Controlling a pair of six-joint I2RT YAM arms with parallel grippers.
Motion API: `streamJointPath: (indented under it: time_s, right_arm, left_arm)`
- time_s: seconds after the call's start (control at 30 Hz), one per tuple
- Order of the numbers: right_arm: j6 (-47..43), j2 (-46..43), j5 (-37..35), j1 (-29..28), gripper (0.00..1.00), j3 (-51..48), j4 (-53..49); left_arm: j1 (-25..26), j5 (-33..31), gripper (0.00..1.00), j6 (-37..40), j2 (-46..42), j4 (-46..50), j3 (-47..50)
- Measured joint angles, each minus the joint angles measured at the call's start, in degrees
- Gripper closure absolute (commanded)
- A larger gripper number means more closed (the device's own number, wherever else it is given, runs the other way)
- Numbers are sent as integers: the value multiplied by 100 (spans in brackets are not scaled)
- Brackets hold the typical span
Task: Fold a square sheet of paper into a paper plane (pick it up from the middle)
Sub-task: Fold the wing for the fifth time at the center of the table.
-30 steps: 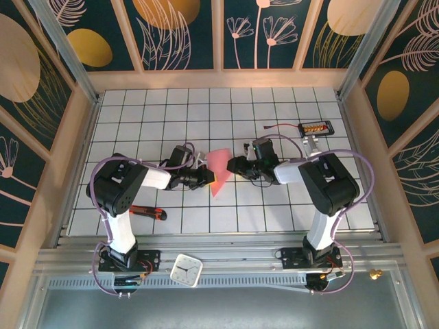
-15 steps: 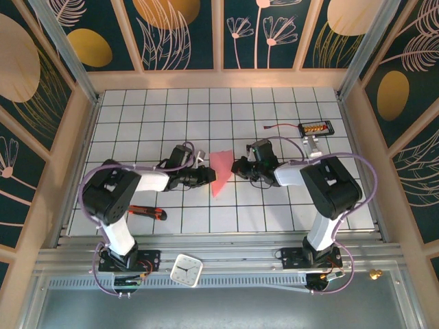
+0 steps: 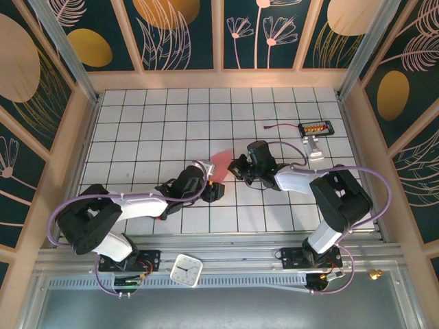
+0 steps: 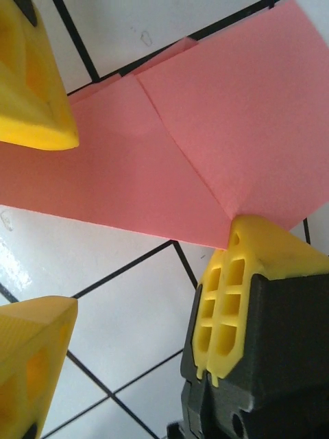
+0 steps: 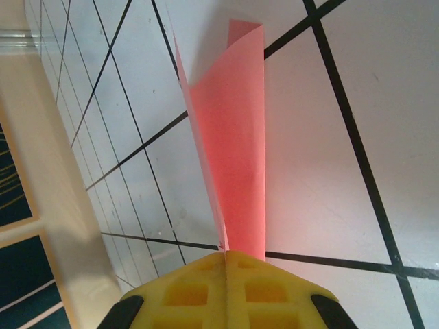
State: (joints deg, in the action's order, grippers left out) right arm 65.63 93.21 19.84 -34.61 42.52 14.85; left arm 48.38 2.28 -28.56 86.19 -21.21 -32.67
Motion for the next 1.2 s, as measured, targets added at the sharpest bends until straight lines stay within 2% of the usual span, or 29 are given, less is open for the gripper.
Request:
streamJointPath:
  time_s: [0.33, 0.53, 1.03, 1.2]
  right_arm:
    - [481, -120, 20, 0, 100, -2, -17]
    - [575, -120, 83, -9, 100, -7, -4]
    - [697, -120, 103, -39, 100, -162, 186]
    - [695, -120, 122, -37, 89, -195, 214]
  left_arm:
    - [205, -973, 41, 927, 634, 50, -577]
    - [232, -1346, 53, 1276, 861, 87, -761]
    - [262, -1335, 78, 1386, 1032, 129, -861]
    - [264, -1327, 91, 1318, 1036, 125, -863]
